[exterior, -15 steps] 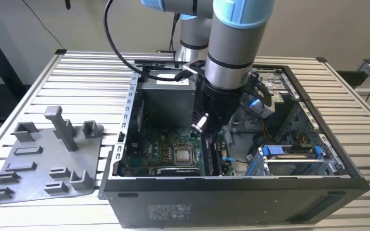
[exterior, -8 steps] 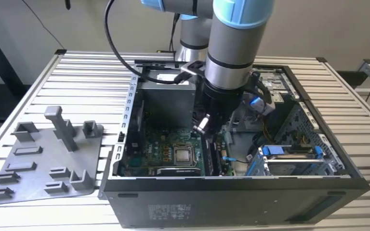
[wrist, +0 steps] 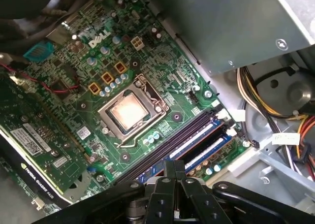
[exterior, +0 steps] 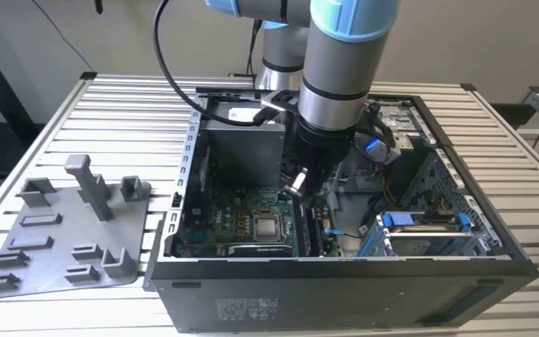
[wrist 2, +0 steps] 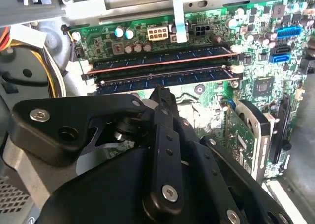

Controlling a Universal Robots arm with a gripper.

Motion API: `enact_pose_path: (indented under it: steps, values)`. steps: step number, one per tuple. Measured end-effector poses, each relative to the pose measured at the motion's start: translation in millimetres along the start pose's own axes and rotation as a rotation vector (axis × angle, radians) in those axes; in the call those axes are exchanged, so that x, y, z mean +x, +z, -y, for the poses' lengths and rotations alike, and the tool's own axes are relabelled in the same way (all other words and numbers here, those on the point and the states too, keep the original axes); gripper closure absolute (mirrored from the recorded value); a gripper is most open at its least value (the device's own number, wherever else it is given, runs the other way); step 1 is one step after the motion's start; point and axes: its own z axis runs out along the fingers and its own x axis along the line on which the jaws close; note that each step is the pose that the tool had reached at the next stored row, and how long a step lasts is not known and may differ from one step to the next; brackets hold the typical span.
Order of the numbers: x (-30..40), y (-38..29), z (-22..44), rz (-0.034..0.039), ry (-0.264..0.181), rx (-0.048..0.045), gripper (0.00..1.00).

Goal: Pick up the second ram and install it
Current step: 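Press down the second ram until it locks into place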

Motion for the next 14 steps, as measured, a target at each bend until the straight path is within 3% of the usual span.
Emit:
enact_pose_path:
  steps: [14]
  values:
    - [0.7, 0.0, -0.8, 0.0016, -0.203, -0.0024, 0.89]
